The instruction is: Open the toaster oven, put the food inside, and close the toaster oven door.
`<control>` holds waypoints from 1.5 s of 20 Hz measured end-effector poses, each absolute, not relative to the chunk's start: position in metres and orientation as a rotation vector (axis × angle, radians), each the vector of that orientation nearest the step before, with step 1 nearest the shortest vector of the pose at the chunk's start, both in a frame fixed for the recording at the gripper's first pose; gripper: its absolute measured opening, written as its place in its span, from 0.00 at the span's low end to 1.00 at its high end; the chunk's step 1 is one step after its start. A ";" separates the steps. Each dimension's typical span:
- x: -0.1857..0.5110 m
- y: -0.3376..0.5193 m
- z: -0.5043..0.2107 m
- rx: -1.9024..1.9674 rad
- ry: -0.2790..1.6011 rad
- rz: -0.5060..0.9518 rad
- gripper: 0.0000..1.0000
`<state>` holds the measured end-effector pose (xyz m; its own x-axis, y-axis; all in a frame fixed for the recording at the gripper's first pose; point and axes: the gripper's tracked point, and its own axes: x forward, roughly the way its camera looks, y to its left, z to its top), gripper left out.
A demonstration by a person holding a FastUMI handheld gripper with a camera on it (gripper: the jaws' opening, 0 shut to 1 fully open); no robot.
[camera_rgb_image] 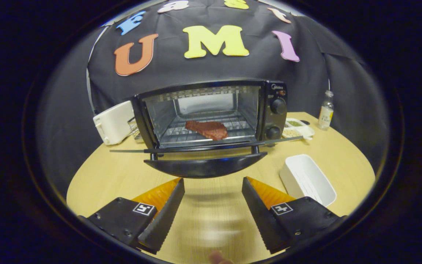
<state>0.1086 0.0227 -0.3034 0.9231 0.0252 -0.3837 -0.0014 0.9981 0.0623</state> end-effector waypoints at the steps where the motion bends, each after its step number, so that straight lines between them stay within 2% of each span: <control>1: 0.113 0.019 -0.296 0.052 0.382 0.003 1.00; 8: 0.151 0.007 -0.261 0.065 0.339 -0.034 1.00; 14: 0.166 0.002 -0.188 0.045 0.141 -0.025 1.00; 18: 0.117 -0.008 -0.126 0.013 -0.015 -0.027 1.00; 26: -0.002 -0.037 -0.051 0.111 -0.051 -0.035 1.00; 30: -0.052 -0.060 -0.011 -0.002 -0.146 -0.053 1.00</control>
